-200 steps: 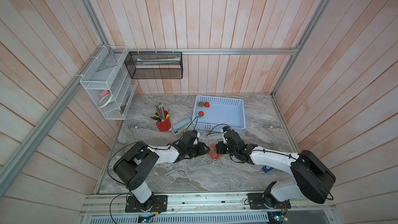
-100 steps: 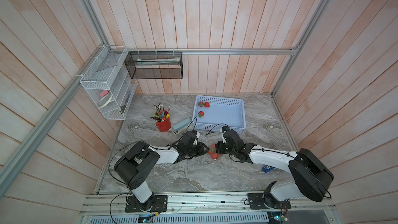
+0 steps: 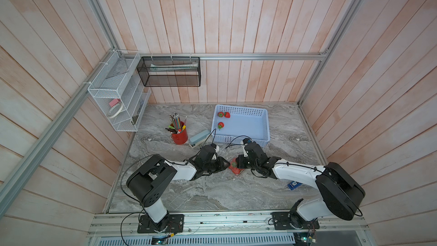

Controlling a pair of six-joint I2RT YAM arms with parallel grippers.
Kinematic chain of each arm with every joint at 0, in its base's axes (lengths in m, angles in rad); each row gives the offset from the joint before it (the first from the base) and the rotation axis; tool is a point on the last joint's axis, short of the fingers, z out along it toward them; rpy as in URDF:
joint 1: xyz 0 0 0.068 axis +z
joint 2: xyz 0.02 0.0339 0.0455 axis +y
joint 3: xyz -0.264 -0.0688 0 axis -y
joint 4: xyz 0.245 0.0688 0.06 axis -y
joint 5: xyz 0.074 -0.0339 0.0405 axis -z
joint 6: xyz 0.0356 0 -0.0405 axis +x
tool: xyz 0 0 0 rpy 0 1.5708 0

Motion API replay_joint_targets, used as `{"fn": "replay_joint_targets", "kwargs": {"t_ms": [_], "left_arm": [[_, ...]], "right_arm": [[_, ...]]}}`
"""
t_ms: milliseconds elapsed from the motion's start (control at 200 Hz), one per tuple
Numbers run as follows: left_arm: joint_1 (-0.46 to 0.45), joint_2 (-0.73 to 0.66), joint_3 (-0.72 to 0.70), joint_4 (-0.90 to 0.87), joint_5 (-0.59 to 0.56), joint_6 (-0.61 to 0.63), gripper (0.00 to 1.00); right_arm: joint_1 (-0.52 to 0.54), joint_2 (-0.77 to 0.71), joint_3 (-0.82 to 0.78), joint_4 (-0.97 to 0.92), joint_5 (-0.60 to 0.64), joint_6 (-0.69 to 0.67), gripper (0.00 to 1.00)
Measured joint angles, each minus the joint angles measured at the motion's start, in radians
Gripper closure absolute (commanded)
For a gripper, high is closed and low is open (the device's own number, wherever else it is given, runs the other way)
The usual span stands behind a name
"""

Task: Pack strawberries into containers
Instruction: Close the packing box at the center of the board.

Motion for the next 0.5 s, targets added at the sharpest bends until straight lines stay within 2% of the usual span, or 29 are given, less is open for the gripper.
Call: {"fn": "replay_joint_targets", "kwargs": {"t_ms": [310, 500], "left_arm": [[-0.134, 0.002, -0.029, 0.025, -0.017, -0.072, 0.51], [-0.167, -0.001, -0.033, 0.050, -0.027, -0.108, 0.44]], "right_arm": [[-0.011, -0.001, 0.000, 0.000, -0.003, -0.015, 1.00], [-0.024, -0.044, -0.009, -0.029, 0.005, -0.025, 0.98]]}}
